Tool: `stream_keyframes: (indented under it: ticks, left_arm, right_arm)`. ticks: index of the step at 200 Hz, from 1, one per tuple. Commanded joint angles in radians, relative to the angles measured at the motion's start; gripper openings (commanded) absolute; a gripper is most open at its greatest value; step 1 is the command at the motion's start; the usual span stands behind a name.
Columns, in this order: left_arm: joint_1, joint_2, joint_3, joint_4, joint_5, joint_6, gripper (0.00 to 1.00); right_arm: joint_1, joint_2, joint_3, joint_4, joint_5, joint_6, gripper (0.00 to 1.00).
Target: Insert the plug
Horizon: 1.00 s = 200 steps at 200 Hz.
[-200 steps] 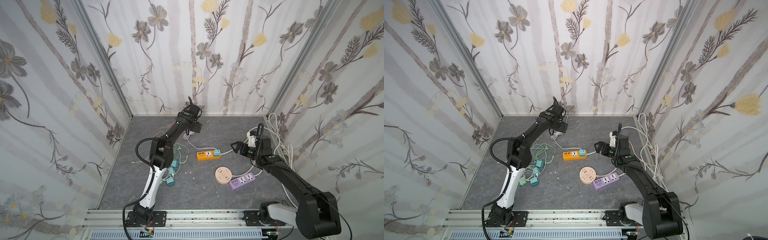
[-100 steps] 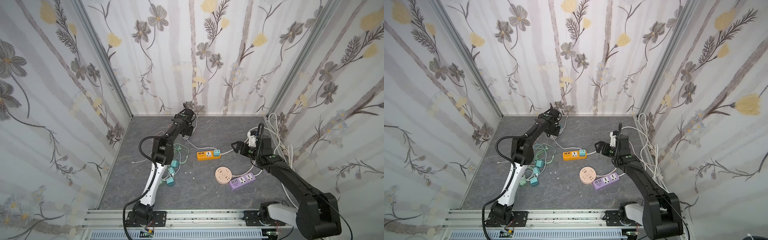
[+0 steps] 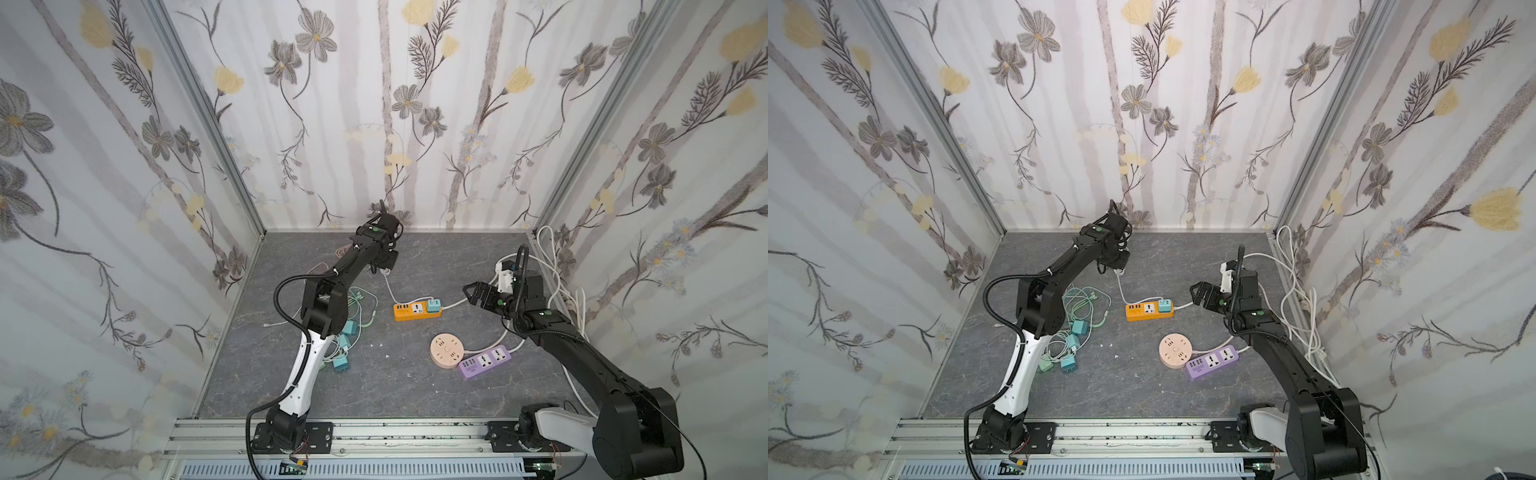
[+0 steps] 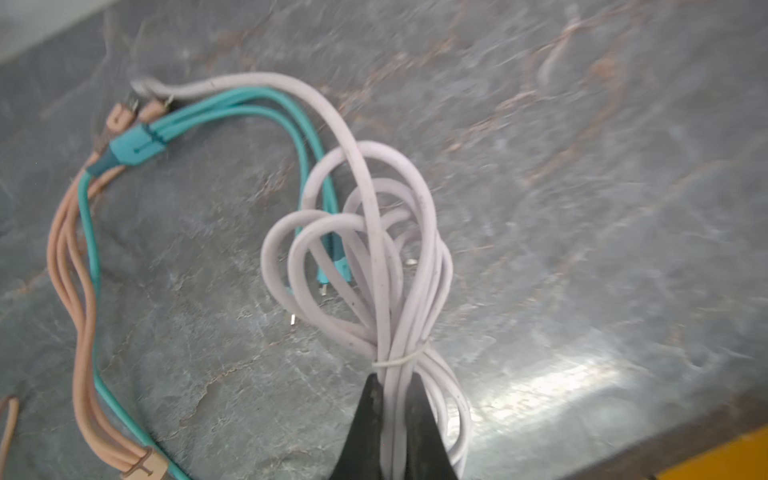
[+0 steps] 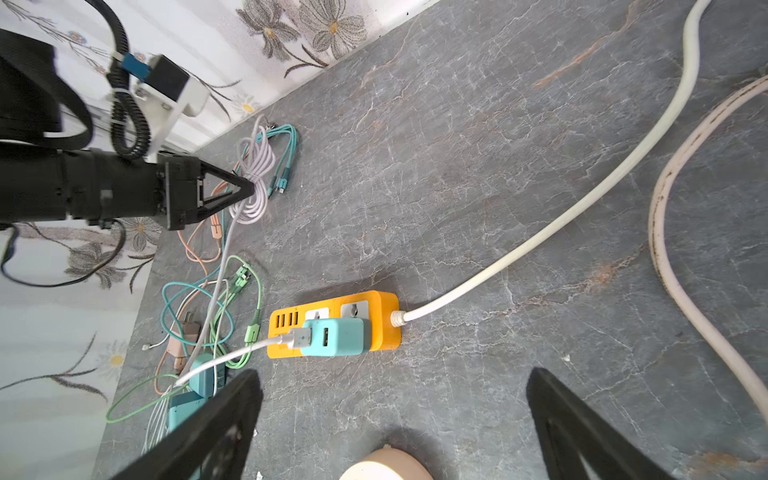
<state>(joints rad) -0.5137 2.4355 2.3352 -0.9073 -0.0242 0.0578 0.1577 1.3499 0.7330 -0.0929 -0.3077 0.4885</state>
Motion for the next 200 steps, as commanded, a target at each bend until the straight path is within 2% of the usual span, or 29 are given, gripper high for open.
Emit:
stream_keyframes:
  ticks: [1,43,66,100,118,156,182,200]
  left_arm:
    - [-0.044,-0.014,0.002,0.101,-0.014,0.054,0.00]
    - [-0.121,0.058,0.082,0.164,0.100,0.039,0.00]
    - [-0.140,0.140,0.170,0.159,0.218,0.022,0.00]
    - [-0.175,0.189,0.178,0.199,0.344,0.065,0.00]
    - [-0.187,0.194,0.179,0.200,0.349,0.108,0.13]
    - [-0.187,0.197,0.186,0.192,0.325,0.162,0.28]
    - [-0.186,0.187,0.216,0.170,0.277,0.151,0.71]
    - [-0.184,0.153,0.209,0.170,0.227,0.130,0.93]
  right_arm:
    - [0.002,-0.013,-0.001,0.019,0.028,0.005,0.99]
    - [0.000,-0.044,-0.021,0.023,0.061,0.017,0.99]
    - [0.000,-0.055,-0.026,0.016,0.067,0.017,0.99]
    - [0.001,-0.066,-0.036,0.015,0.091,0.022,0.99]
    - [0.001,-0.070,-0.041,0.019,0.098,0.020,0.99]
    - [0.002,-0.072,-0.042,0.021,0.083,0.019,0.99]
    - [0.002,-0.069,-0.040,0.024,0.066,0.021,0.99]
    - [0.003,-0.065,-0.039,0.028,0.051,0.021,0.99]
